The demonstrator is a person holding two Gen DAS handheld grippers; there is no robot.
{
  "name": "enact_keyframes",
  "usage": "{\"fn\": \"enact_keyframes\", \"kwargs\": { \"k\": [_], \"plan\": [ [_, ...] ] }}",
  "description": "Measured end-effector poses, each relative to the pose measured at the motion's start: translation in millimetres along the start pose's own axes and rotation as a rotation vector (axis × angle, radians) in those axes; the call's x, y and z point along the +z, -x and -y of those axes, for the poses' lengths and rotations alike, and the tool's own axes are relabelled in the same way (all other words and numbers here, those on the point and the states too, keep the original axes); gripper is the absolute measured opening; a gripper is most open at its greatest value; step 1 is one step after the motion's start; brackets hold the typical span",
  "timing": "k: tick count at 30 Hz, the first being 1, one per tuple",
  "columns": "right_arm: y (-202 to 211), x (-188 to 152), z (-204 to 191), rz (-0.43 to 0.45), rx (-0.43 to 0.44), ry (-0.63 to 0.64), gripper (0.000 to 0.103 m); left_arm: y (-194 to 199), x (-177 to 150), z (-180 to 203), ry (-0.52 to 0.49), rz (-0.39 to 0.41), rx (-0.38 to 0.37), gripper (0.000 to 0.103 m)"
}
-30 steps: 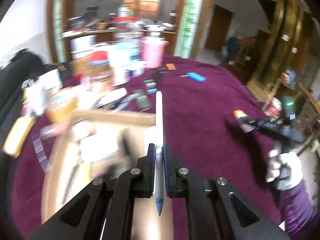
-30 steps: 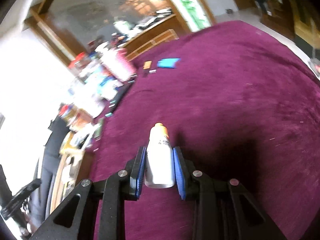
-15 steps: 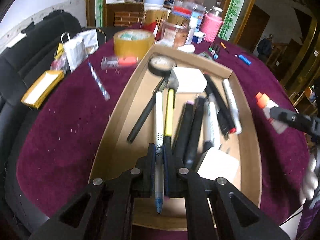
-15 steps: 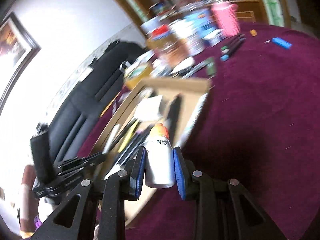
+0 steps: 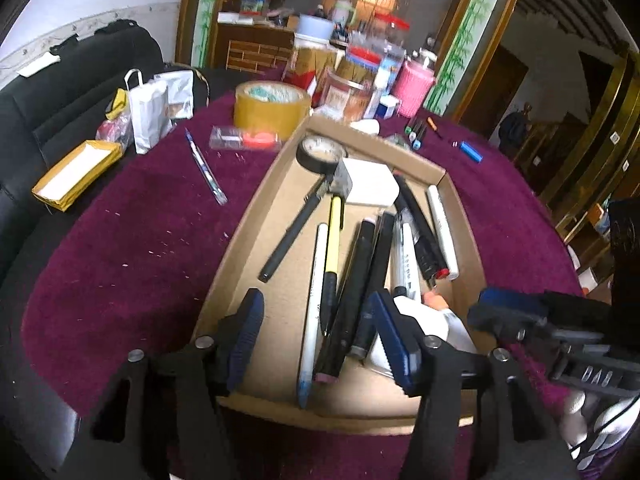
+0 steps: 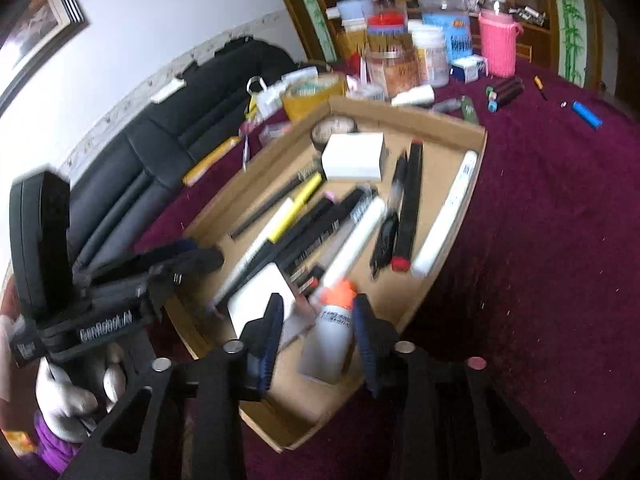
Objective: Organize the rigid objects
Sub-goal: 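Release the white pen into the tray with the left tool while the right tool drops the bottle there, then withdraw both open tools back from the tray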
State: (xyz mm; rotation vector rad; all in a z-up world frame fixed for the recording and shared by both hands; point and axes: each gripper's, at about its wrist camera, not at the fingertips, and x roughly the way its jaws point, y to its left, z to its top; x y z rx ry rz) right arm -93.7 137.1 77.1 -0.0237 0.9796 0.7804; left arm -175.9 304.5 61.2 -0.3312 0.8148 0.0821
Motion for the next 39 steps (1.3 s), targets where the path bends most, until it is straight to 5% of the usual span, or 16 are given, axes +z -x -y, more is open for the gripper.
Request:
{"fn": "enact_keyframes", "kwargs": {
  "k": [3, 7, 11, 15, 18, 22, 27, 29, 35, 39],
  "plan": [
    [-4.6, 14.3, -10.3, 0.014, 0.013, 0.006, 0.048, 20.6, 0.7, -3.4, 0.008, 0.065, 0.012, 0.063],
    [-36.4, 27.2, -26.6, -0.034, 0.148, 0.001, 0.048, 49.8, 2.2, -9.4, 0.035, 0.172, 0.076, 0.074],
    [-67.9, 13.8, -31.1, -0.183, 0.288, -0.034, 0.048, 84.2, 0.3, 0.1, -0.012, 0.338, 0.242, 0.093],
    [-51.7, -1.5, -28.5, -0.185, 0.318, -0.018, 0.047, 108.1, -1.4, 19.3, -0.072, 0.469, 0.345, 0.103],
    [-18.9, -8.8, -20.5, -0.091, 0.253, 0.008, 0.047, 107.5, 0.7, 36.4, -0.108, 0.460, 0.299, 0.103],
    [34.0, -18.6, -6.1, 0.081, 0.105, 0.030, 0.052, 92.0, 10.0, 40.0, -0.075, 0.374, 0.123, 0.103],
    [104.6, -45.7, 15.0, 0.348, -0.175, 0.051, 0.091, 106.5, 7.6, 55.7, -0.081, 0.457, 0.159, 0.103],
    [119.8, -58.3, 20.6, 0.436, -0.279, 0.050, 0.098, 115.8, 2.6, 66.2, -0.100, 0.505, 0.179, 0.103],
    [106.6, -68.0, 23.8, 0.428, -0.391, 0.081, 0.102, 97.6, 1.0, 83.6, -0.080, 0.423, 0.111, 0.103],
    [93.4, -75.4, 17.0, 0.394, -0.401, 0.108, 0.102, 63.7, -5.1, 93.2, -0.072, 0.315, 0.238, 0.103]
  ]
}}
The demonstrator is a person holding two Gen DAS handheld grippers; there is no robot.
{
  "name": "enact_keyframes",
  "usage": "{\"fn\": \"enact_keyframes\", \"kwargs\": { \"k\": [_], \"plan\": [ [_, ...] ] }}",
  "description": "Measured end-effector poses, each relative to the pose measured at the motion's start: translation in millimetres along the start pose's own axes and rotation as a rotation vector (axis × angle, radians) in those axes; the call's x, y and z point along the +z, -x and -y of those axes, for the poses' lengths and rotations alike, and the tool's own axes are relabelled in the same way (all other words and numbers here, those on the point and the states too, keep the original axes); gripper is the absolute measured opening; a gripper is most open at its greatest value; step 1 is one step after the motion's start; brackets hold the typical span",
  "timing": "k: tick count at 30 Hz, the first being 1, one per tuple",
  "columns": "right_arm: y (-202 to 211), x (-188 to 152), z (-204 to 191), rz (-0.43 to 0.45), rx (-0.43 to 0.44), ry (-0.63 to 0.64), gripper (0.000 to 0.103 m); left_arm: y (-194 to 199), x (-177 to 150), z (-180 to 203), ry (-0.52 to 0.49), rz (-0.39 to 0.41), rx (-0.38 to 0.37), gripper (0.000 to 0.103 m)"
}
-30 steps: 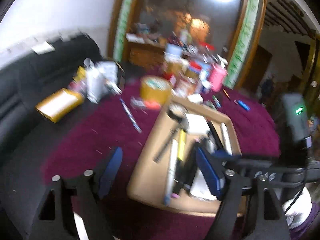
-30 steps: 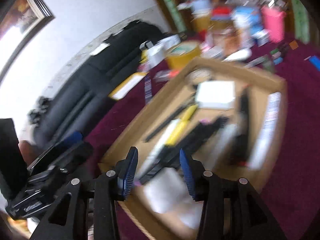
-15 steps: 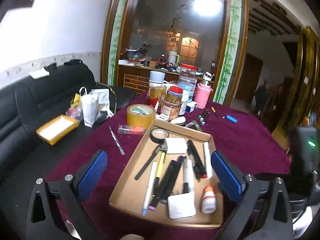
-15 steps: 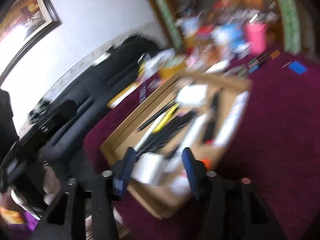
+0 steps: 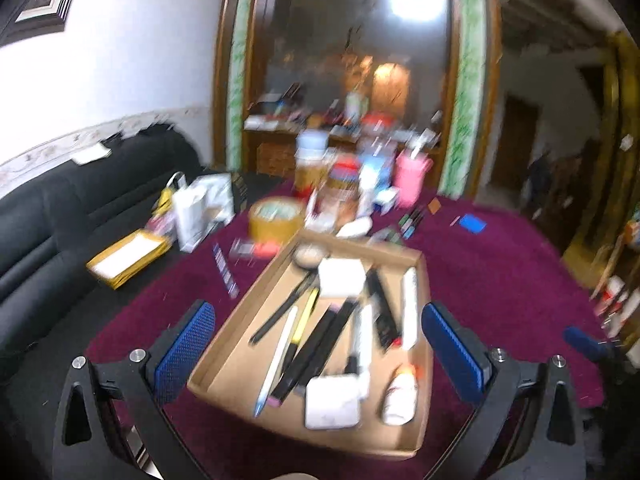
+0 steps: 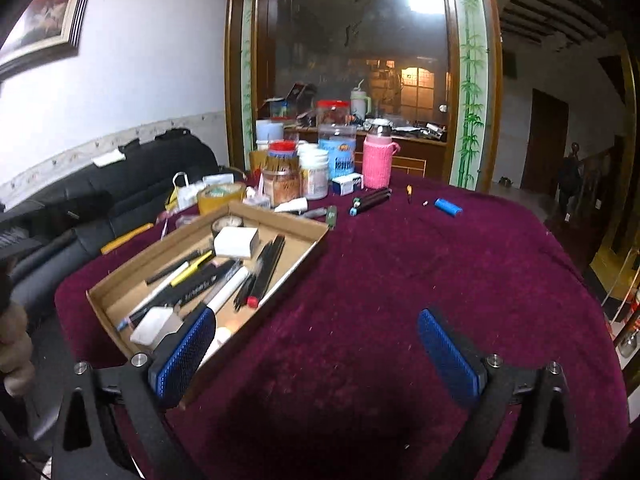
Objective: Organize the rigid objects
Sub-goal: 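Withdraw both open tools back from the tray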
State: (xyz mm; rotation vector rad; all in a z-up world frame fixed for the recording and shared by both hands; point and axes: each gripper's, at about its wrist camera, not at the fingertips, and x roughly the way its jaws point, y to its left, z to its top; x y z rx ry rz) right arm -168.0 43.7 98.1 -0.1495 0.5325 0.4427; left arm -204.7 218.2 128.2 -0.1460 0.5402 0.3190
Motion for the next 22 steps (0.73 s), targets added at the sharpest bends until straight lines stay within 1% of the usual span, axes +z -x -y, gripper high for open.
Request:
{"fn": "enact_keyframes", "kwargs": {
  "k": [2, 4, 6, 10, 18, 22],
  "plan": [
    [-0.7, -3.8, -8.6, -0.011, -0.015, 0.031, 0.102, -13.8, -9.4, 6.5, -0.009, -0.055, 0.045, 0.103],
    [2.6, -8.7, -15.2, -0.011, -0.032, 0.071, 0.102, -24.7, -19.2, 9.9, 0.003, -0.099, 0.082, 0.103],
    [7.2, -12.4, -21.5, 0.005, -0.056, 0.107, 0.102, -28.1, -26.9, 11.7, -0.005, -0.114, 0.122, 0.103],
    [9.8, -14.2, -29.1, 0.024, -0.083, 0.150, 0.102, -27.0, -35.0, 14.2, -0.004, -0.113, 0.165, 0.103],
    [5.5, -16.4, -29.2, -0.010, -0.071, 0.135, 0.102, -15.9, -32.2, 13.6, -0.031, -0.059, 0.258, 0.103],
    [3.4, -17.7, -31.4, -0.020, -0.071, 0.144, 0.102, -14.4, -31.7, 14.1, -0.038, -0.049, 0.265, 0.103]
  ]
}}
